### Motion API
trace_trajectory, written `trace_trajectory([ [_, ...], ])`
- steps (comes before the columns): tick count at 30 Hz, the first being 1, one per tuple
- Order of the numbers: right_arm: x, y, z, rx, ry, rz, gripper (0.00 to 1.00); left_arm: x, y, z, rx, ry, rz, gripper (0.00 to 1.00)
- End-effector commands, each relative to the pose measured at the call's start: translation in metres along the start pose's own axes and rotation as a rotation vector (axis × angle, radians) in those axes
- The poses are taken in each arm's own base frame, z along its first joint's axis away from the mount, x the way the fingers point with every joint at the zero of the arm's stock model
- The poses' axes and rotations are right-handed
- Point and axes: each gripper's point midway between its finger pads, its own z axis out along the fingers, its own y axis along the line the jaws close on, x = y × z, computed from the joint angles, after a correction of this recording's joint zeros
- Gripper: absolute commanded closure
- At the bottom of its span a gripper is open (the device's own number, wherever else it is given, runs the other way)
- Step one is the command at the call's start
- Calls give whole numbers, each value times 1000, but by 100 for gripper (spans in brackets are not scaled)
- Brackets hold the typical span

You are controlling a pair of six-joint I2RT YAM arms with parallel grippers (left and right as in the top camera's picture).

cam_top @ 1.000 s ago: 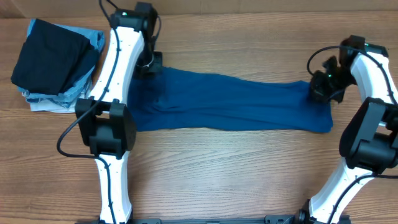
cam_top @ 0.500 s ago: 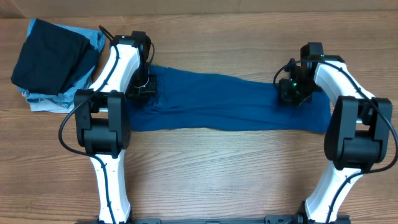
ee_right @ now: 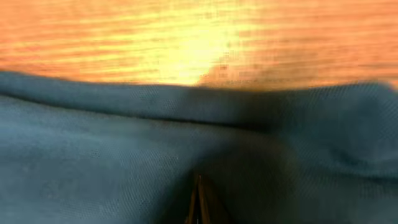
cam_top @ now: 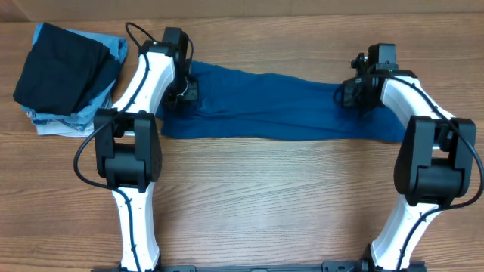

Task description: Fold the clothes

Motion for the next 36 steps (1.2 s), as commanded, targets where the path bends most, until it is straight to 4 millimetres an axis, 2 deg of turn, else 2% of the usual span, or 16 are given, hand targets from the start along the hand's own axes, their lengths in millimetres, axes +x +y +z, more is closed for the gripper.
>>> trace_trajectory([
  [1, -39, 3, -25, -12, -62, -1, 92, -17, -10, -39, 25, -46, 31, 86],
  [2, -48, 7, -34, -31, -72, -3, 87, -19, -10, -49, 26, -53, 30, 76],
  [4, -56, 14, -50, -59, -67, -3, 82, -27, -13, -74, 35, -89, 31, 71],
  [6, -58, 6, -73, -38, -32, 65, 71, -36, -25, -99, 93, -135, 42, 69],
  [7, -55, -6, -83, -9, -5, 109, 69, -38, -28, -104, 105, -147, 48, 66],
  [8, -47, -21, -90, 8, 30, 146, 64, -39, -30, -104, 105, -150, 52, 64],
  [10, -33, -44, -94, 24, 74, 201, 55, -36, -31, -101, 100, -140, 74, 63],
  [11, -23, -66, -95, 40, 100, 249, 50, -35, -33, -100, 97, -139, 79, 62],
  [12, -13, -93, -97, 55, 110, 305, 50, -36, -37, -101, 98, -145, 87, 62],
  [17, 11, -153, -95, 70, 108, 382, 50, -36, -47, -101, 102, -154, 106, 60],
  [20, 23, -144, -80, -27, 123, 276, 50, -36, -48, -101, 99, -156, 110, 56],
  [22, 29, -142, -63, -31, 130, 262, 50, -36, -47, -101, 92, -156, 113, 42],
  [24, 36, -137, -48, -45, 145, 253, 49, -36, -47, -101, 92, -156, 113, 34],
  [27, 34, -127, -38, -70, 127, 178, 50, -35, -49, -100, 93, -155, 116, 32],
  [31, 29, -129, -34, -64, 104, 172, 50, -34, -49, -100, 92, -151, 117, 32],
  [36, 50, -127, -14, -68, 135, 185, 49, -34, -49, -100, 92, -151, 117, 32],
])
